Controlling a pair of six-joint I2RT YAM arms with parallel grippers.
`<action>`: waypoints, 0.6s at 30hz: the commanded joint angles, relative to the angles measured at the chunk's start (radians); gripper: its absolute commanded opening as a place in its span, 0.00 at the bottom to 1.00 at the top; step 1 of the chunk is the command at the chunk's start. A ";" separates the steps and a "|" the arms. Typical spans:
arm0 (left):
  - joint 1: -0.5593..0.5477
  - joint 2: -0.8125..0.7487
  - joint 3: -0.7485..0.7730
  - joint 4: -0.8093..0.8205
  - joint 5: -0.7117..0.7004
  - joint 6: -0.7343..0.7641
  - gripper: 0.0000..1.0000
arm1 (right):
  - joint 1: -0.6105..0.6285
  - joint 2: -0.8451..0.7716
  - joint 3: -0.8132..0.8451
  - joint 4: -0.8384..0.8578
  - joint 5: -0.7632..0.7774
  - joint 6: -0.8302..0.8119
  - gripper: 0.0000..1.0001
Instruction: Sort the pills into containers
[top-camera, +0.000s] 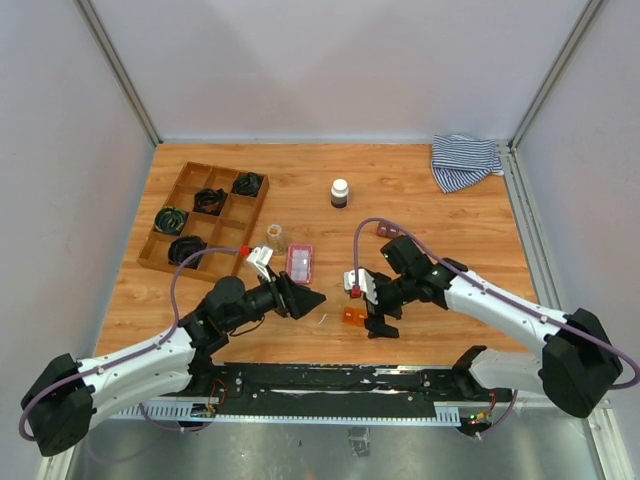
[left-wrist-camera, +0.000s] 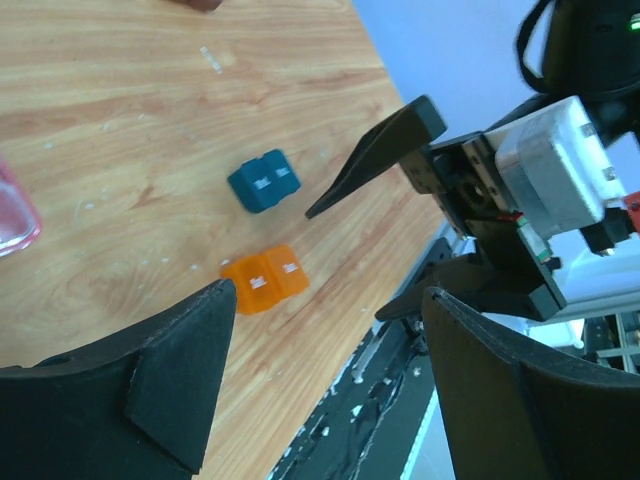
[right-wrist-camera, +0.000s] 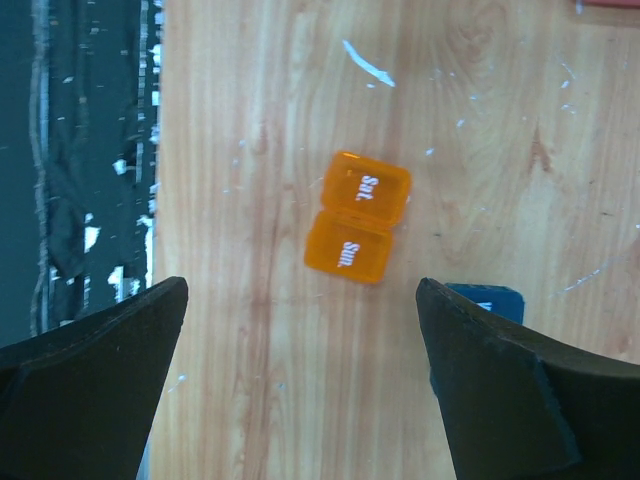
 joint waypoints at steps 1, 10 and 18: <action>-0.007 0.037 -0.045 0.062 -0.085 -0.037 0.80 | 0.053 0.049 0.007 0.129 0.127 0.078 0.98; -0.007 0.036 -0.099 0.016 -0.194 -0.062 0.74 | 0.158 0.164 0.036 0.170 0.300 0.138 0.92; -0.007 0.035 -0.111 0.016 -0.206 -0.063 0.73 | 0.200 0.237 0.060 0.173 0.366 0.167 0.85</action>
